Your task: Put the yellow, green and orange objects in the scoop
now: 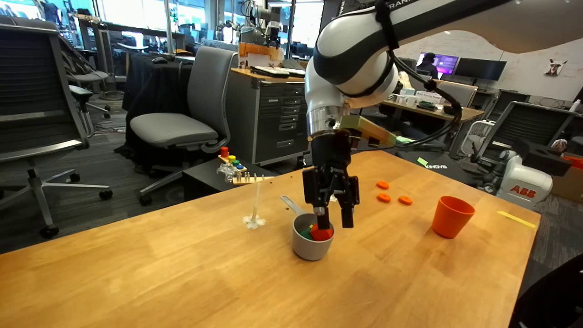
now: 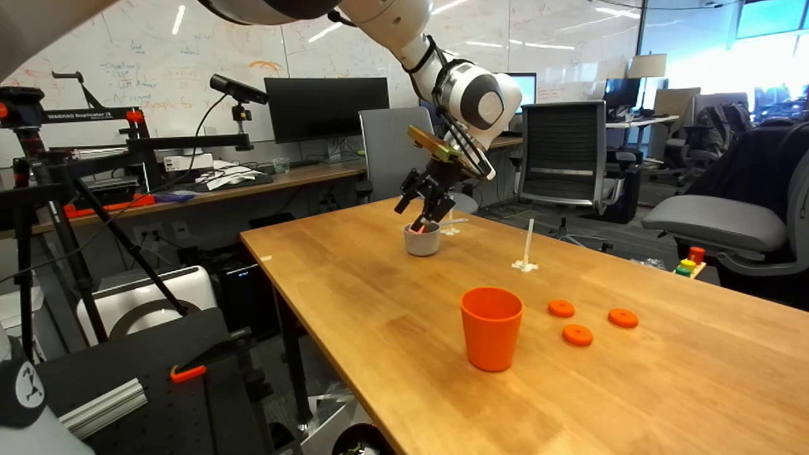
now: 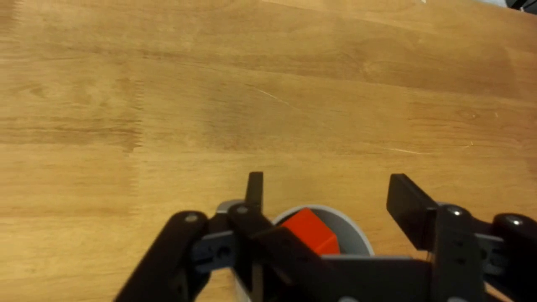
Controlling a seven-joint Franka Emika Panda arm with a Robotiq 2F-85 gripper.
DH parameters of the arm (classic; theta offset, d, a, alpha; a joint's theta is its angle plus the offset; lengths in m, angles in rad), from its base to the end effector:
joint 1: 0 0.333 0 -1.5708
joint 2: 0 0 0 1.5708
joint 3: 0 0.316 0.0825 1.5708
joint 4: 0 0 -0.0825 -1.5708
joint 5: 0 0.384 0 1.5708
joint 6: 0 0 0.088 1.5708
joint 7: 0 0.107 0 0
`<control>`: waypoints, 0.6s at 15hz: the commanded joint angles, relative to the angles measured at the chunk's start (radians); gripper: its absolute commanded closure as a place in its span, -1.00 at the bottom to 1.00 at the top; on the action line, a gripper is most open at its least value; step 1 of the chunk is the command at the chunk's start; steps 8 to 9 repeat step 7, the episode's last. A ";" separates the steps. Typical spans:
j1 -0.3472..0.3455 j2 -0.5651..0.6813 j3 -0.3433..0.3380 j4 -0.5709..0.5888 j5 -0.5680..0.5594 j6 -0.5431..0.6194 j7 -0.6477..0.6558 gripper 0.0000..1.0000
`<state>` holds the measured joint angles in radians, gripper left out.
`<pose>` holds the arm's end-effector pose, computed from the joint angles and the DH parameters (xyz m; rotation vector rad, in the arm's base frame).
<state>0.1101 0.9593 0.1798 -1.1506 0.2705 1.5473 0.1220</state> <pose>0.6720 0.1968 0.1976 -2.6995 -0.0845 0.8691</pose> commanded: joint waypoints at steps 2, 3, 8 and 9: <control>0.014 -0.072 -0.036 0.007 -0.021 -0.077 0.017 -1.00; 0.015 -0.104 -0.046 0.009 -0.036 -0.095 0.023 -1.00; 0.025 -0.244 -0.084 -0.028 -0.107 -0.116 0.047 -1.00; 0.025 -0.244 -0.084 -0.028 -0.107 -0.116 0.047 -1.00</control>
